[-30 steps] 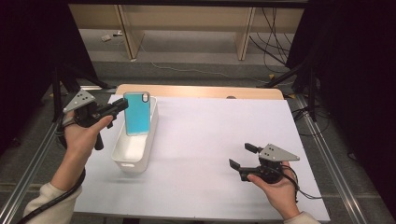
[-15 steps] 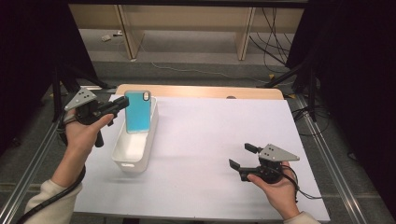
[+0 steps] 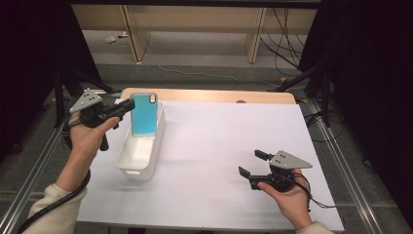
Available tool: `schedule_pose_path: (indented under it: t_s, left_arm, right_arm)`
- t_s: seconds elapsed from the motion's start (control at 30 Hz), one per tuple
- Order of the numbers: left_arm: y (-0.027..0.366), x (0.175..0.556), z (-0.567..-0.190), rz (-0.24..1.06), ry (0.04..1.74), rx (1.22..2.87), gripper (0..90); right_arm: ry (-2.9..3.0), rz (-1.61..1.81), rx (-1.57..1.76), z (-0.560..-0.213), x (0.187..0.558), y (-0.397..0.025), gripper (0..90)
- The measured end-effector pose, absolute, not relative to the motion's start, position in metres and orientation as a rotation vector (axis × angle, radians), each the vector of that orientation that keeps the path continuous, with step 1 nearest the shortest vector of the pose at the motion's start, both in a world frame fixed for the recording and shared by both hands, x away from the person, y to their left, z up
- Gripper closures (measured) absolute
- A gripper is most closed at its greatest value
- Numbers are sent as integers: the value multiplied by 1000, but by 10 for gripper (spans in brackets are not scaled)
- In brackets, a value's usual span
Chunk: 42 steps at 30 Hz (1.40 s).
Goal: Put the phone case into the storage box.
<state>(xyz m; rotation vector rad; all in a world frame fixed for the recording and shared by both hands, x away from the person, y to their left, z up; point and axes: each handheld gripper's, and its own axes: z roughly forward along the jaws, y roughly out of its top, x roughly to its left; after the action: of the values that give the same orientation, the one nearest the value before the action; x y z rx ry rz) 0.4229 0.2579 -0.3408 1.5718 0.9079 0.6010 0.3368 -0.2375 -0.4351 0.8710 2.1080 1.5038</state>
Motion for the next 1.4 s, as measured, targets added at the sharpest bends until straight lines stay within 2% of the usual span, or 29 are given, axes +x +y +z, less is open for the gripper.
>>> schedule_pose_path:
  t_s: [1.4]
  left_arm:
    - [259,450,-344,610,906,1593,831]
  right_arm:
    - [2124,1503,868,-435,335,-238,184]
